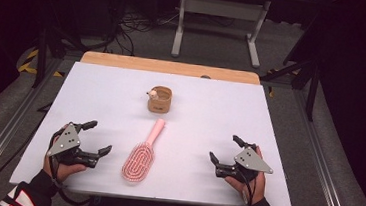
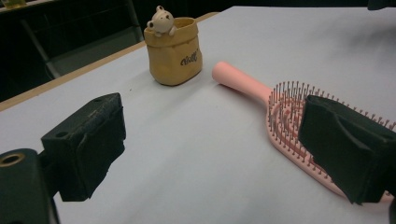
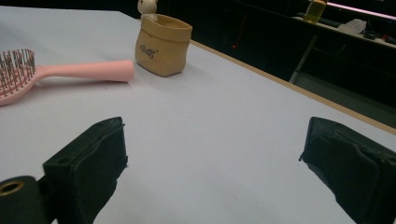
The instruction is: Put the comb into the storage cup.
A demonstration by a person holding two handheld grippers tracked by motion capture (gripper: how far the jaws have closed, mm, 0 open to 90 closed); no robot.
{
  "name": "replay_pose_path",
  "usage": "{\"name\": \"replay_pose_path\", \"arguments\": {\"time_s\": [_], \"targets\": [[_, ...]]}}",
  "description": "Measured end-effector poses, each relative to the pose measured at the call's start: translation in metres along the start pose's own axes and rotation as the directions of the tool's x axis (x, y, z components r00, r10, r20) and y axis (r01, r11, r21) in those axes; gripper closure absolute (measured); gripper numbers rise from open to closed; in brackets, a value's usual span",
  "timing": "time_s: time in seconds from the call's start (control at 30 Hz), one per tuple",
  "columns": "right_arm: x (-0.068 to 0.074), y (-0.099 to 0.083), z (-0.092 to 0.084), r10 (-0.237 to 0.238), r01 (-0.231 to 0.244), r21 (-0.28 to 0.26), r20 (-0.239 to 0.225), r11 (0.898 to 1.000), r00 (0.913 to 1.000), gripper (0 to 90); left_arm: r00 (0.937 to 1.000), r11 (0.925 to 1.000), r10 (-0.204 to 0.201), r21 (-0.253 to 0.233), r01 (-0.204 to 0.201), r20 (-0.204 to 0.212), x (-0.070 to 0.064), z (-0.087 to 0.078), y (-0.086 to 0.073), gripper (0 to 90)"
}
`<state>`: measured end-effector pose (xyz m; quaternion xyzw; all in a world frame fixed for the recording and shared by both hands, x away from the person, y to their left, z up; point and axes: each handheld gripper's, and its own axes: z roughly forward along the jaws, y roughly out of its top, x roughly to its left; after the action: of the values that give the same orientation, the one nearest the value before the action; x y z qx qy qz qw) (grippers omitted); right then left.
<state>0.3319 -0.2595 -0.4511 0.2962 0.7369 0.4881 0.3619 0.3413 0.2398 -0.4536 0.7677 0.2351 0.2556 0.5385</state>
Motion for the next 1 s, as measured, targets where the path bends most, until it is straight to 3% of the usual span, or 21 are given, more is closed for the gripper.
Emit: {"name": "replay_pose_path", "arguments": {"time_s": [0.33,0.47,0.53,0.57,0.77,0.9,1.0], "targets": [[-0.003,0.001,0.004,0.051,-0.051,0.008,0.013,0.999,0.9986,13.5,1.0000,0.9999,0.005,0.012,-0.005,0.002,0.000,-0.001,-0.001,9.0],[-0.003,0.002,0.006,0.053,-0.054,0.008,0.016,0.999,0.9984,17.5,1.0000,0.9999,0.002,0.010,-0.002,-0.001,-0.001,-0.001,0.000,9.0],[-0.003,0.006,0.009,0.049,-0.050,0.034,0.028,0.998,0.9984,20.8,1.0000,0.9999,0.009,0.008,-0.009,-0.003,-0.002,-0.001,0.000,8.9],[-0.003,0.008,0.010,0.055,-0.055,0.029,0.003,0.998,0.9985,24.0,0.9999,0.9999,0.013,0.009,-0.013,0.000,-0.002,-0.002,0.000,8.9],[0.003,0.027,0.029,0.027,-0.024,0.062,-0.046,0.998,0.9986,42.5,0.9999,0.9999,-0.007,0.015,0.007,0.009,0.002,0.001,-0.002,8.9],[0.015,0.041,0.043,-0.007,0.012,0.048,-0.116,0.999,0.9932,57.3,0.9999,0.9998,0.011,0.019,-0.011,0.011,0.000,0.000,-0.002,9.0],[0.023,0.050,0.056,-0.002,0.008,0.039,-0.161,0.999,0.9870,67.5,0.9999,0.9999,0.010,0.014,-0.010,0.009,-0.001,-0.001,-0.002,9.0]]}}
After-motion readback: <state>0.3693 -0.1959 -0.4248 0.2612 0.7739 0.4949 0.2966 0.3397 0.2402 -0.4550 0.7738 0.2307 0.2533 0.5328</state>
